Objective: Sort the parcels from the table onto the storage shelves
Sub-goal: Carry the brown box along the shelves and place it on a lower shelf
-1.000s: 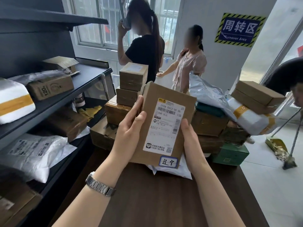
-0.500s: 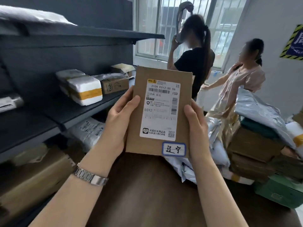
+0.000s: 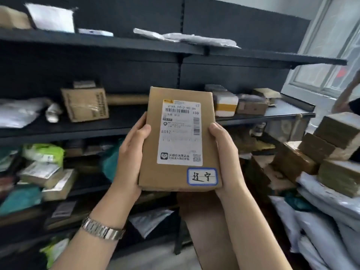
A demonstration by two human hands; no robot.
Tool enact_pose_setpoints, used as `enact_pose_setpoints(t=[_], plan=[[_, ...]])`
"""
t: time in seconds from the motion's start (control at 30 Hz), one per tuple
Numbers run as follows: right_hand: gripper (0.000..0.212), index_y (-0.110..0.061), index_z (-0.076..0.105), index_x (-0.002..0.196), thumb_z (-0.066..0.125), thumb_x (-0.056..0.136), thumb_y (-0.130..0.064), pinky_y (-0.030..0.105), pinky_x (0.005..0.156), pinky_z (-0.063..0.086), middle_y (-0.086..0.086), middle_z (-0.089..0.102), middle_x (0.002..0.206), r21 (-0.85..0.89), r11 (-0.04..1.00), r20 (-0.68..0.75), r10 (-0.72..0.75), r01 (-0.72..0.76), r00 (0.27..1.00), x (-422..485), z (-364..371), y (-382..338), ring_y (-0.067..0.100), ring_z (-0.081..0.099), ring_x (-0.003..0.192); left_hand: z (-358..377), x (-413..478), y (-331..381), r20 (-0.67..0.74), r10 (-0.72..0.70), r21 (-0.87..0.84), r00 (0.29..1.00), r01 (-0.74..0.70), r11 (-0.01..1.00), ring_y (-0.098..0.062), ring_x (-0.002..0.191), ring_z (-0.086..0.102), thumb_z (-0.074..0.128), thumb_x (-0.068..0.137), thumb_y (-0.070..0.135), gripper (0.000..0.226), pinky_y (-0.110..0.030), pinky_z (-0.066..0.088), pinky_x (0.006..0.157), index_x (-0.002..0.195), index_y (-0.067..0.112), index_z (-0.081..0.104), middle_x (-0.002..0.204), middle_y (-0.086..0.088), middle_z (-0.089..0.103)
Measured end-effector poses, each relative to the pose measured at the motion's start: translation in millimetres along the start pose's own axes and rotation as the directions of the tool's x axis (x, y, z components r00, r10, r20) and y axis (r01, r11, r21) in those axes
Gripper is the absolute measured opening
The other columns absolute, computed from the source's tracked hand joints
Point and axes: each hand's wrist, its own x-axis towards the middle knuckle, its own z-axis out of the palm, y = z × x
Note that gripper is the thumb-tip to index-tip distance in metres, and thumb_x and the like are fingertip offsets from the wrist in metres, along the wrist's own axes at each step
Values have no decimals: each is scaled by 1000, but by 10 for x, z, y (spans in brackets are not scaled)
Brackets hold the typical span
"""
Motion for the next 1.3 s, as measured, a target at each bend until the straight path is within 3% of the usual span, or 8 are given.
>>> enact_pose_setpoints(t=[0.17, 0.3, 0.6, 0.73, 0.83, 1.03, 1.17, 1.3], plan=[[49, -21, 61, 138, 58, 95, -46, 56, 99, 56, 7, 77, 122, -9, 998, 227, 60, -59, 972, -502, 993, 247, 30, 74, 111, -945, -550, 632, -187, 116, 50, 975, -108, 993, -16, 103, 78, 59, 89, 39, 48, -26, 61, 67, 136, 37, 64, 118, 2, 80], [44, -24, 61, 136, 54, 98, -45, 49, 93, 61, 4, 79, 118, -30, 998, 413, 59, -51, 909, -966, 1811, 430, 27, 76, 107, -1709, -1076, 1133, -305, 201, 109, 931, -176, 978, -19, 104, 77, 57, 92, 39, 44, -29, 62, 68, 135, 36, 65, 119, 1, 80], [41, -34, 69, 122, 64, 85, -49, 36, 76, 62, -2, 81, 111, -28, 991, 622, 118, -128, 774, -2456, 3983, 1155, 20, 78, 99, -3818, -2437, 2269, -547, 324, 224, 772, -238, 945, -19, 99, 79, 60, 87, 42, 42, -30, 62, 65, 129, 40, 67, 113, 2, 81], [39, -32, 70, 120, 67, 85, -48, 25, 66, 60, -3, 81, 108, -69, 982, 693, 172, -173, 700, -3123, 4863, 1492, 15, 79, 92, -4674, -3030, 2639, -656, 352, 256, 668, -242, 936, -23, 105, 77, 64, 78, 49, 57, -41, 61, 78, 134, 36, 65, 116, 1, 80], [32, -33, 71, 119, 66, 90, -44, 20, 60, 59, -6, 82, 103, -104, 974, 742, 212, -203, 636, -3522, 5445, 1708, 10, 79, 84, -5231, -3386, 2865, -713, 355, 268, 604, -233, 935, -25, 108, 76, 62, 83, 46, 56, -46, 58, 87, 138, 34, 62, 119, 0, 79], [32, -32, 70, 120, 67, 90, -43, 25, 64, 61, -5, 82, 103, -144, 955, 792, 268, -259, 548, -4108, 6505, 2151, 13, 80, 88, -6161, -3812, 3294, -795, 387, 321, 467, -217, 922, -20, 104, 77, 58, 87, 40, 49, -40, 61, 80, 135, 37, 64, 116, 2, 81], [52, -28, 66, 128, 63, 83, -52, 54, 96, 59, 4, 79, 118, -174, 938, 825, 305, -299, 476, -4339, 7162, 2537, 29, 76, 107, -6815, -3901, 3456, -828, 403, 354, 391, -195, 915, -20, 102, 78, 59, 85, 39, 49, -35, 62, 75, 134, 34, 66, 115, 2, 81], [55, -30, 65, 130, 63, 82, -54, 62, 98, 55, 6, 78, 118, -201, 920, 838, 339, -336, 427, -4466, 7915, 2987, 32, 76, 107, -7594, -3855, 3639, -863, 395, 356, 315, -174, 918, -16, 93, 79, 62, 86, 39, 46, -26, 60, 63, 131, 37, 67, 110, 4, 82]])
